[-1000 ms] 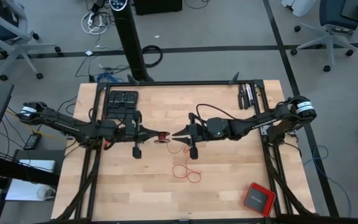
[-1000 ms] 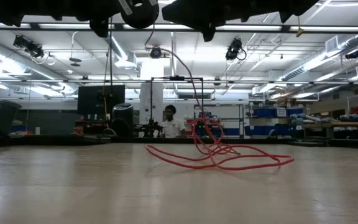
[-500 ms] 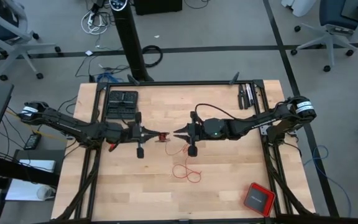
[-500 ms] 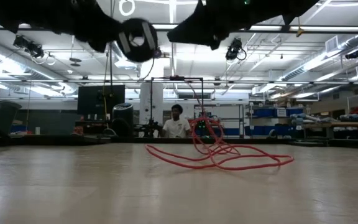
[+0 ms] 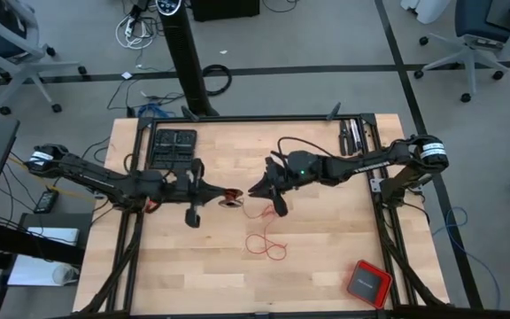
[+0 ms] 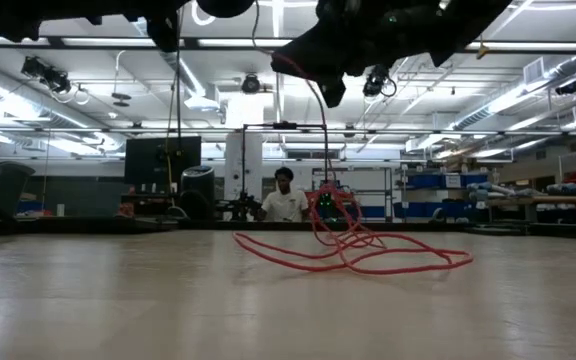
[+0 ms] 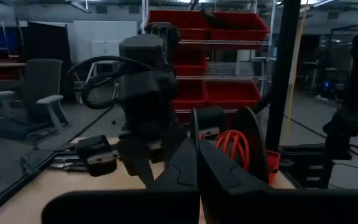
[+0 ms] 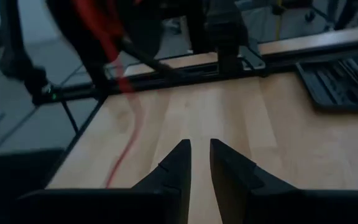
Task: Coil cords
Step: Uncoil the red wire from the spool
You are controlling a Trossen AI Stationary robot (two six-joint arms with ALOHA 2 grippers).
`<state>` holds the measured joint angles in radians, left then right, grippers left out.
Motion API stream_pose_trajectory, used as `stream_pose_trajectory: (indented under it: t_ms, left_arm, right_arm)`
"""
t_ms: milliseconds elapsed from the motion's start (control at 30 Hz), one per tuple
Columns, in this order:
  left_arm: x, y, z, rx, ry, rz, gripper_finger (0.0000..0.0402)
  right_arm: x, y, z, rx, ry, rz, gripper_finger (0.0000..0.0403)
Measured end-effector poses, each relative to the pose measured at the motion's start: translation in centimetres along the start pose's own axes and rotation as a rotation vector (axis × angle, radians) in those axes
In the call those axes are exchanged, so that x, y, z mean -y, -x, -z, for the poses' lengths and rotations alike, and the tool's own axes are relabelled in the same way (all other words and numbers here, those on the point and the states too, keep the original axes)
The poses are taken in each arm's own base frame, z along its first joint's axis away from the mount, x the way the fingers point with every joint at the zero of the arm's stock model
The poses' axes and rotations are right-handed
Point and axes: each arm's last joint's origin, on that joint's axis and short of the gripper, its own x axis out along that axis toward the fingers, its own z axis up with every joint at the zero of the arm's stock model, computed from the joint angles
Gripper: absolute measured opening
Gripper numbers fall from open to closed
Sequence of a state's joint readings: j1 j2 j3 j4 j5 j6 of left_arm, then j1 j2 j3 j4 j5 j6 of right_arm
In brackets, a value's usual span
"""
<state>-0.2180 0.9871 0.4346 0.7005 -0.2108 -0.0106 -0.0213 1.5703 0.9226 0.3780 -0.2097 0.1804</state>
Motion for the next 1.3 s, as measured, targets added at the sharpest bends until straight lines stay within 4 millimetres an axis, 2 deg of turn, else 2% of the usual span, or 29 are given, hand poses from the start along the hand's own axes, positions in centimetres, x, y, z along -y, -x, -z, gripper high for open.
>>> stream_pose_trajectory:
  t_ms: [133,233,333,600,800,933,1033,1200,1300]
  left_arm:
    - [0.4,0.1,0.8,-0.089,0.059,0.038,0.0000]
    - [0.7,0.2,2.1,-0.200,0.032,0.044,0.0000]
    - [0.5,0.2,2.5,-0.235,-0.026,-0.016,0.0000]
    - [-1.0,0.2,2.3,-0.235,-0.242,-0.293,0.0000]
    - [-2.0,0.0,2.0,-0.235,-0.367,-0.338,0.0000]
    - [-2.8,-0.1,1.4,-0.179,-0.346,-0.265,0.0000]
    - [-4.0,-0.5,0.2,-0.157,-0.303,-0.248,0.0000]
    - [-5.6,-0.5,-0.6,-0.148,-0.179,-0.258,0.0000]
    - [-5.7,-0.4,-0.3,-0.172,-0.099,-0.226,0.0000]
  right_arm:
    - [-0.6,-0.1,0.0,0.006,-0.049,-0.001,0.0058]
    - [-1.6,-0.3,0.1,0.012,-0.017,-0.013,0.0057]
    - [-2.0,-0.3,0.0,0.039,0.019,0.012,0.0056]
    - [0.4,0.6,-2.1,0.119,0.034,0.126,0.0056]
    - [2.8,1.3,-3.7,0.145,0.030,0.089,0.0056]
    - [4.4,1.9,-5.6,0.142,0.045,0.080,0.0056]
    - [4.9,2.2,-6.9,0.110,0.077,0.098,0.0053]
    - [4.9,2.2,-7.1,0.094,0.101,0.104,0.0052]
    - [4.6,2.0,-6.4,0.062,0.075,0.096,0.0052]
